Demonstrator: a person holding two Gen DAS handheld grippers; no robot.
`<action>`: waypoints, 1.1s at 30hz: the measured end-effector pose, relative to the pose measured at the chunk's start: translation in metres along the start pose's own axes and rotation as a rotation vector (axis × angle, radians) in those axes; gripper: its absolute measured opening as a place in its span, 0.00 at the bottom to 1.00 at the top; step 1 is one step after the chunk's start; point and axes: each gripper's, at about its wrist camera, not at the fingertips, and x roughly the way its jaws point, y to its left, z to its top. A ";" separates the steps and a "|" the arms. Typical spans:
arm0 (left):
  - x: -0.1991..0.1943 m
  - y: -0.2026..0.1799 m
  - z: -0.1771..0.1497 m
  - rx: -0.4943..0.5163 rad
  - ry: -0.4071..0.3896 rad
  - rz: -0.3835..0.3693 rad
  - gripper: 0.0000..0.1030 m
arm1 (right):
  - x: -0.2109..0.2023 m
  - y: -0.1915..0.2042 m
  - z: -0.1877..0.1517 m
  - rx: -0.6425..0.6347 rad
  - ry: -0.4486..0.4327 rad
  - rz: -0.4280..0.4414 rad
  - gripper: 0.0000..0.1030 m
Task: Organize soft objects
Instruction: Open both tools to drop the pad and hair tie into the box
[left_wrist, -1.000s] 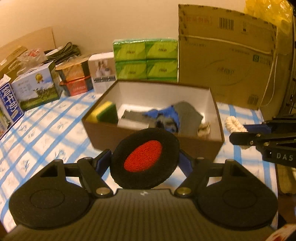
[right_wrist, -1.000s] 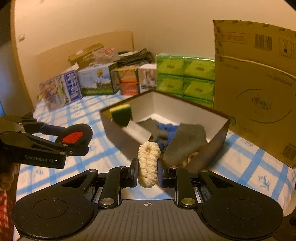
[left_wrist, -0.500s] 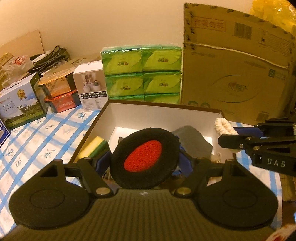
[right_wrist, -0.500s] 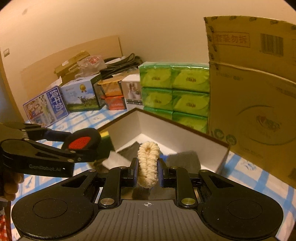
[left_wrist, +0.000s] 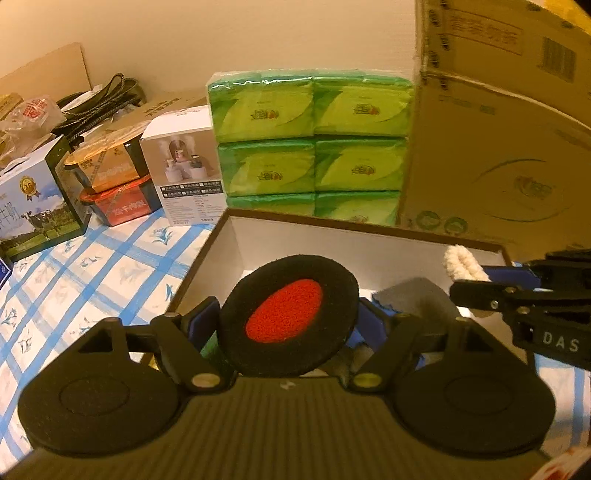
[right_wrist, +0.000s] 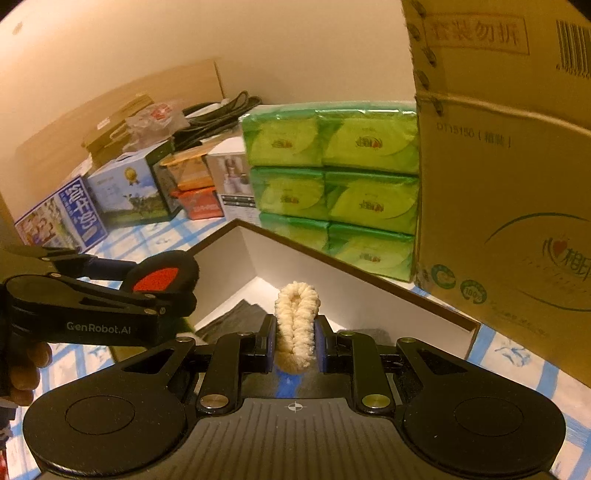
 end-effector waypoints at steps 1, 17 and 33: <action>0.002 0.001 0.002 -0.006 -0.003 0.005 0.77 | 0.003 -0.002 0.001 0.003 0.003 0.000 0.21; 0.022 0.012 0.006 -0.019 0.017 0.019 0.82 | 0.024 -0.004 0.002 -0.006 0.022 0.010 0.21; 0.010 0.027 -0.001 -0.036 0.007 0.022 0.82 | 0.027 0.001 0.016 0.022 -0.078 -0.023 0.71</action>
